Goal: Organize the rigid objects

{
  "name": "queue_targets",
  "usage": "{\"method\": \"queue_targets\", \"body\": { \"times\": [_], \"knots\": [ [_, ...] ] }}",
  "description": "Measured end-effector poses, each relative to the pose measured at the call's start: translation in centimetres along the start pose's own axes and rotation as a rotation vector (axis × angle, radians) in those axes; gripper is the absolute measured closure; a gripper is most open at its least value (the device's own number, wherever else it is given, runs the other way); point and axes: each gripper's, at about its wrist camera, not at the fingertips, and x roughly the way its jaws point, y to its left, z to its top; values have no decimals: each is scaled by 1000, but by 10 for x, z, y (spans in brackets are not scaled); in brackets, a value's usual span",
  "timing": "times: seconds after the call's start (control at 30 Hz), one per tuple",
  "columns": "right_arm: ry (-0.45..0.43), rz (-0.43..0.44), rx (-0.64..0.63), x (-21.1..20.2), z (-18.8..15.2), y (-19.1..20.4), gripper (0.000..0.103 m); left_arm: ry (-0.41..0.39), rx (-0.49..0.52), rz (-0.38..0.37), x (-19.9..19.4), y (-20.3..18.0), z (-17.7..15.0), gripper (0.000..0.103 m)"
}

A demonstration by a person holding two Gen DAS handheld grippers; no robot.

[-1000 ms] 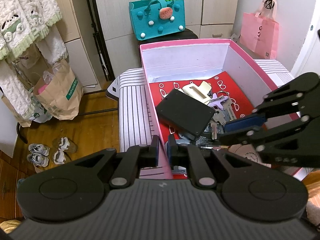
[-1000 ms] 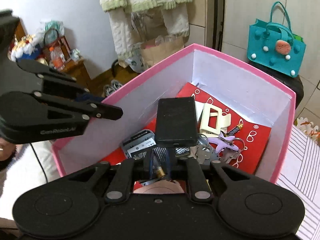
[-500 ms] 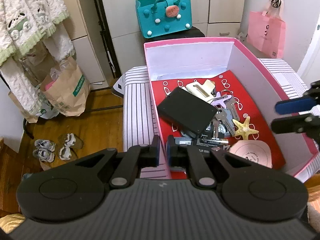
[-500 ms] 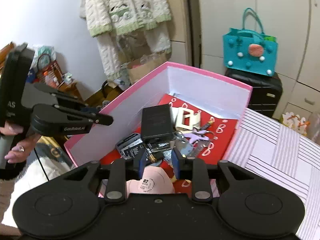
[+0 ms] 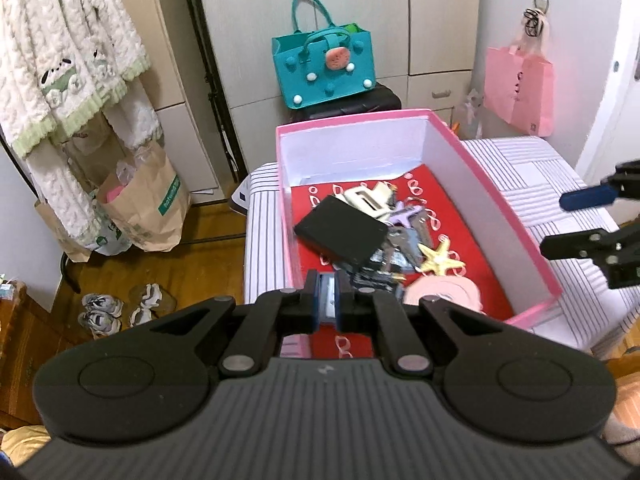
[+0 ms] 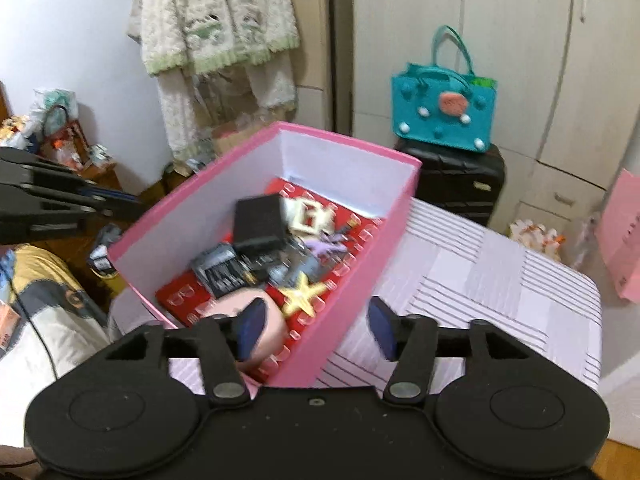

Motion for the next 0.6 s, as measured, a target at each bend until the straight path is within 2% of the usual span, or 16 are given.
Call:
{"method": "queue_targets", "body": {
  "times": [0.07, 0.1, 0.17, 0.27, 0.37, 0.43, 0.57, 0.6],
  "knots": [
    [35, -56, 12, -4, -1, -4, 24, 2, 19, -2, -8, -7, -1, 96],
    [58, -95, 27, -6, -1, -7, 15, 1, 26, 0, -12, -10, -2, 95],
    [73, -154, 27, -13, -2, -9, 10, 1, 29, 3, -20, -15, -5, 95],
    [-36, -177, 13, -34, -15, -10, 10, -8, 25, -14, -31, -21, -10, 95],
    [-104, -159, 52, -52, -29, -11, 10, 5, 9, -34, -37, -26, -17, 81],
    [-129, -138, 80, -62, -38, -9, 10, 8, -7, -64, -42, -29, -22, 65],
    [-169, -148, 89, -77, -53, 5, 10, -44, -1, -61, -59, -41, -33, 59],
    [-169, -161, 91, -79, -55, 7, 10, -56, -3, -61, -62, -43, -35, 54]
  ]
}}
